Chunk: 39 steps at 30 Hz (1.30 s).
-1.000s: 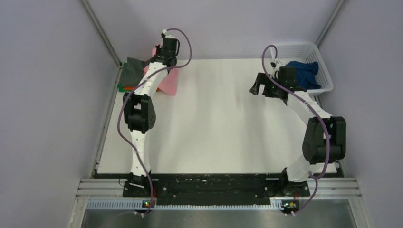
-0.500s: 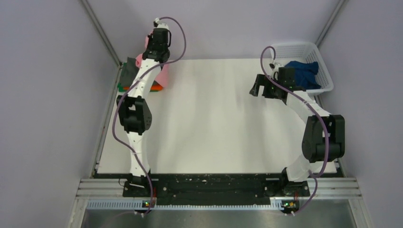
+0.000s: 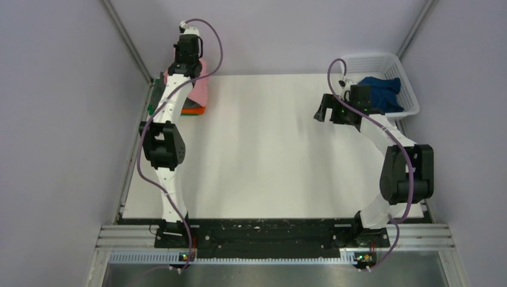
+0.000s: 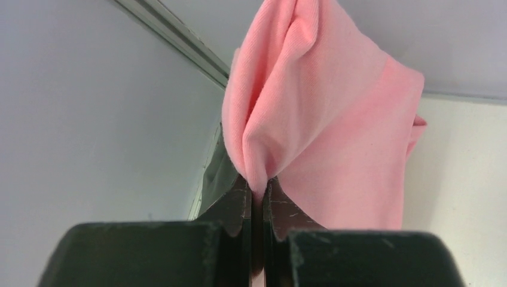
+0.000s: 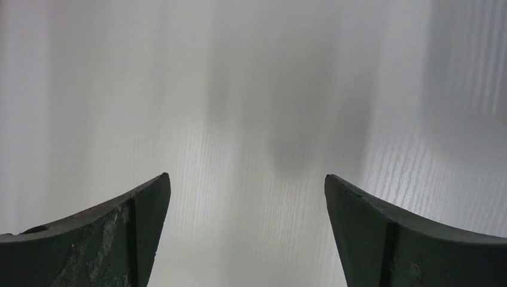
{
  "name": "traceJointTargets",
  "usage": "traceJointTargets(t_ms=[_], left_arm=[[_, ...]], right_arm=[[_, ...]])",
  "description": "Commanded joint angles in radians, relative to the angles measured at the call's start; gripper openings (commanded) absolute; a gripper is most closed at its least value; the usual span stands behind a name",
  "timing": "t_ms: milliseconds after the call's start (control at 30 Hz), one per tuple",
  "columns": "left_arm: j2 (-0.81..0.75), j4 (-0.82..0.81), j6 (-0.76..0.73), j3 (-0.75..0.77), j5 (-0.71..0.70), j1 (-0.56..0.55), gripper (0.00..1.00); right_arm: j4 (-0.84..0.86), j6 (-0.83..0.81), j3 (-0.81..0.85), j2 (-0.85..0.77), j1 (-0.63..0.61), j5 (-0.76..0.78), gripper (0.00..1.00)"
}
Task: Fold and stack the t-shirts
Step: Put the neatly folded tshirt into the corner of the board with the left arm
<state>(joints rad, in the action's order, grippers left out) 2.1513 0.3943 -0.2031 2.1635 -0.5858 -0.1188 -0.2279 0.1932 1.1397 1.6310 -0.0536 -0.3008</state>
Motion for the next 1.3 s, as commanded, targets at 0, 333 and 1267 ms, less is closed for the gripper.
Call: traceJointTargets(t_ms=[0,333,1267], left_arm=[[-0.022,-0.094,0.038,-0.056,0.022,0.029,0.0],[0.113,-0.142,0.104,-0.069,0.07,0.136,0.0],[-0.16,-0.385,0.456,-0.49,0.258,0.204,0.99]], right_arm=[[-0.017,-0.002,0.046,0.01,0.007,0.002,0.99],[-0.089,0.015,0.072,0.006,0.006,0.006,0.99],[0.005,0.076,-0.027,-0.13,0.007,0.051,0.99]])
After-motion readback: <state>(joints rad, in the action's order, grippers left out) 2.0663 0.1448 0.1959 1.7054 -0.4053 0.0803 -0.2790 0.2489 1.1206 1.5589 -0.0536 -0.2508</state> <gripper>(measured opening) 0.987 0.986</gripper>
